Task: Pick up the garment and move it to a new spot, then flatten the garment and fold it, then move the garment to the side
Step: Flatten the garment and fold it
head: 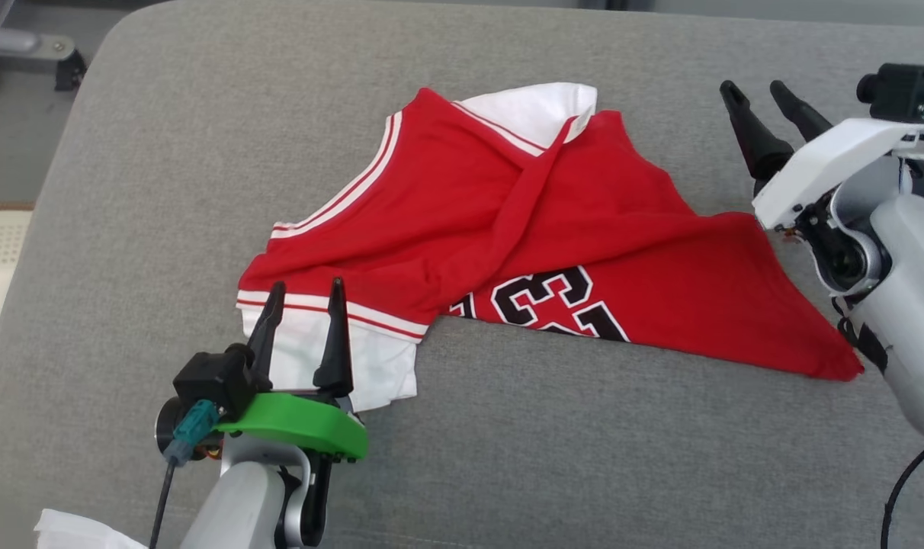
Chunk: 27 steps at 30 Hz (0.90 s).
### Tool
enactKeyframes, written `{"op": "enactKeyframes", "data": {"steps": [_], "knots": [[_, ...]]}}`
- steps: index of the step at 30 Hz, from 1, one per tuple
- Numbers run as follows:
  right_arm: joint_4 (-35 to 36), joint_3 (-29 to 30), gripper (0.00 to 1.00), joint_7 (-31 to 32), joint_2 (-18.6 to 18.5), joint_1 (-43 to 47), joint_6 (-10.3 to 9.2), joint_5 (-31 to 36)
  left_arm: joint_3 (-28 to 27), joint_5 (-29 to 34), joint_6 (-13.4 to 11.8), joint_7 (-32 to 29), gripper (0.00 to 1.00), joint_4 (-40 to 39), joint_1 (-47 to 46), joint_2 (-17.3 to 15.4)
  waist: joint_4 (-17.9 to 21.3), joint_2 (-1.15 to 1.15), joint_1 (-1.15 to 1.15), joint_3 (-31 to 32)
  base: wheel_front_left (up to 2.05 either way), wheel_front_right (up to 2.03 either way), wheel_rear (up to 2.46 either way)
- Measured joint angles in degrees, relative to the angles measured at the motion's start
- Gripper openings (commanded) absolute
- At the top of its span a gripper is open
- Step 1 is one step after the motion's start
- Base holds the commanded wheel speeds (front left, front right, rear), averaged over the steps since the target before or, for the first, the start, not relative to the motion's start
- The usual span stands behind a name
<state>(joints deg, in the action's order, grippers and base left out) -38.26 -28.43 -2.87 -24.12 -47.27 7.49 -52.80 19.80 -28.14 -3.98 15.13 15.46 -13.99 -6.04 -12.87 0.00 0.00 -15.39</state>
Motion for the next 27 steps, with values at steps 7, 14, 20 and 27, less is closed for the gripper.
{"op": "enactKeyframes", "data": {"steps": [7, 14, 20, 27], "knots": [[-7.08, -6.04, 1.00, 6.00, -2.37, -7.00, 0.00, -3.93, -1.13, 2.03, 2.31, 0.01, 1.00, 1.70, -0.85, 2.41, -5.80, 0.00, 0.00, -3.81, 0.00, 0.00, 0.00], [-11.82, -12.63, 1.00, 11.98, -3.85, -11.50, 0.00, -7.09, -1.92, 2.63, 2.97, 0.00, 1.00, 1.49, -0.79, 2.99, -10.52, 0.00, 0.00, -8.45, 0.00, 0.00, 0.00], [-11.84, -16.05, 1.00, 15.14, -4.33, -13.97, 0.04, -10.16, -1.12, 1.44, 2.42, 0.00, 1.00, 1.02, -0.81, 3.08, -12.10, 0.00, 0.00, -10.94, 0.00, 0.00, 0.00], [-10.09, -19.19, 0.00, 13.16, -4.91, -13.84, 0.01, -13.69, -1.25, 1.26, 1.94, 0.00, 1.00, 1.85, -1.41, 3.12, -11.70, 0.00, 0.00, -11.23, 0.00, 0.00, 0.00]]}}
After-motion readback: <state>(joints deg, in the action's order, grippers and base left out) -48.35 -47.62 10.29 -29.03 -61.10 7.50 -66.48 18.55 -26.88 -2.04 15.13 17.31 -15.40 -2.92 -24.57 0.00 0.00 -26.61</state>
